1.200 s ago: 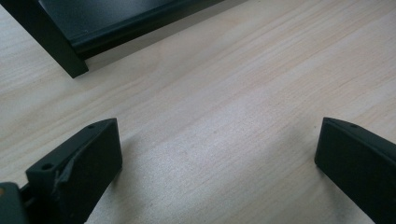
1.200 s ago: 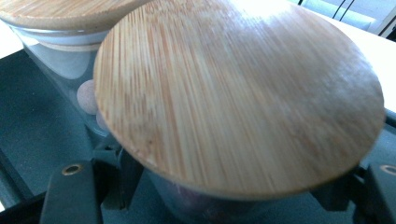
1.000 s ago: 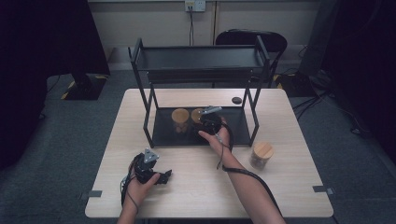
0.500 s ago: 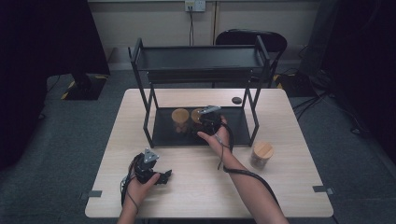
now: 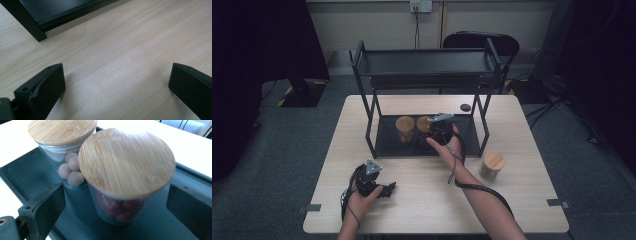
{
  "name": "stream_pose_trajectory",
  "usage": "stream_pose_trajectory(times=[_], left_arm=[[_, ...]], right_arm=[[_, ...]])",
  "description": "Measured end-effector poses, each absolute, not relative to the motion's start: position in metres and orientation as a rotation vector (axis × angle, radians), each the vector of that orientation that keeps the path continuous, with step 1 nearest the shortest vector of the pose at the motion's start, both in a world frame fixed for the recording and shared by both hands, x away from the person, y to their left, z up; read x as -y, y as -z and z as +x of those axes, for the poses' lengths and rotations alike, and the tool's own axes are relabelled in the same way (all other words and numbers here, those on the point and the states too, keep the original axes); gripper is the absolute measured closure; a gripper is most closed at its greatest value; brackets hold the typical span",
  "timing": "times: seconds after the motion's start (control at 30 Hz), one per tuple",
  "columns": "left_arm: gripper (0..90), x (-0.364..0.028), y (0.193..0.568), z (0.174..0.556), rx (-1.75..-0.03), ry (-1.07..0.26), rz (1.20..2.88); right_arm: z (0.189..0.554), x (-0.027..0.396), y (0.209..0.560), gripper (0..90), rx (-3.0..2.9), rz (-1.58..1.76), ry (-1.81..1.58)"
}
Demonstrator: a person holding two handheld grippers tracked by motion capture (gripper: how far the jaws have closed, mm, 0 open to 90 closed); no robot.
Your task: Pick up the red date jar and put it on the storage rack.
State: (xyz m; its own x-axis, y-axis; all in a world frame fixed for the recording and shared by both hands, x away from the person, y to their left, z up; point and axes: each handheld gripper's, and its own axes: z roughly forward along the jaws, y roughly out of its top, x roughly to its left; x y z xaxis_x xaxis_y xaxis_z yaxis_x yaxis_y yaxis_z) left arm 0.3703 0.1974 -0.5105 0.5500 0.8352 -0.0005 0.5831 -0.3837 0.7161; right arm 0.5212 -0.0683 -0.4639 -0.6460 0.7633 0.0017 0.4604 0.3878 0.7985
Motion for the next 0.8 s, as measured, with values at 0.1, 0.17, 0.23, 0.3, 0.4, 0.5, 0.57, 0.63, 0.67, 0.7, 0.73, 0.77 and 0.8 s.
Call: stream_pose_trajectory(times=[0.1,0.17,0.23,0.3,0.4,0.5,0.57,0.63,0.67,0.7,0.73,0.77,0.8], left_arm=[[0.3,-0.197,0.511,0.37,-1.137,-0.479,2.109],[0.3,-0.197,0.511,0.37,-1.136,-0.479,2.109],[0.3,-0.197,0.511,0.37,-1.136,-0.479,2.109],[0.3,-0.198,0.511,0.37,-1.135,-0.478,2.111],[0.3,-0.198,0.51,0.37,-1.135,-0.478,2.111],[0.3,-0.198,0.51,0.37,-1.134,-0.478,2.111],[0.3,-0.198,0.51,0.37,-1.134,-0.478,2.111],[0.3,-0.198,0.51,0.37,-1.134,-0.478,2.111],[0.3,-0.198,0.51,0.37,-1.134,-0.478,2.111],[0.3,-0.198,0.51,0.37,-1.134,-0.478,2.111],[0.3,-0.198,0.511,0.37,-1.134,-0.478,2.111],[0.3,-0.198,0.51,0.37,-1.134,-0.478,2.111],[0.3,-0.198,0.51,0.37,-1.134,-0.478,2.111]], right_arm=[[0.52,0.07,0.464,1.6,-2.289,1.073,-1.157],[0.518,0.071,0.463,1.4,-2.289,1.058,-1.157],[0.515,0.072,0.462,1.5,-2.283,1.058,-1.155],[0.513,0.072,0.461,1.6,-2.283,1.062,-1.158],[0.51,0.073,0.461,1.8,-2.278,1.066,-1.169],[0.507,0.073,0.459,2.2,-2.282,1.058,-1.177],[0.504,0.073,0.458,2.3,-2.284,1.041,-1.181],[0.502,0.073,0.457,2.3,-2.288,1.034,-1.188],[0.501,0.073,0.457,2.3,-2.288,1.031,-1.189],[0.499,0.073,0.456,2.3,-2.287,1.033,-1.187],[0.497,0.074,0.456,2.4,-2.292,1.031,-1.197],[0.497,0.074,0.456,2.4,-2.292,1.031,-1.197],[0.494,0.074,0.456,2.4,-2.3,1.025,-1.197]])
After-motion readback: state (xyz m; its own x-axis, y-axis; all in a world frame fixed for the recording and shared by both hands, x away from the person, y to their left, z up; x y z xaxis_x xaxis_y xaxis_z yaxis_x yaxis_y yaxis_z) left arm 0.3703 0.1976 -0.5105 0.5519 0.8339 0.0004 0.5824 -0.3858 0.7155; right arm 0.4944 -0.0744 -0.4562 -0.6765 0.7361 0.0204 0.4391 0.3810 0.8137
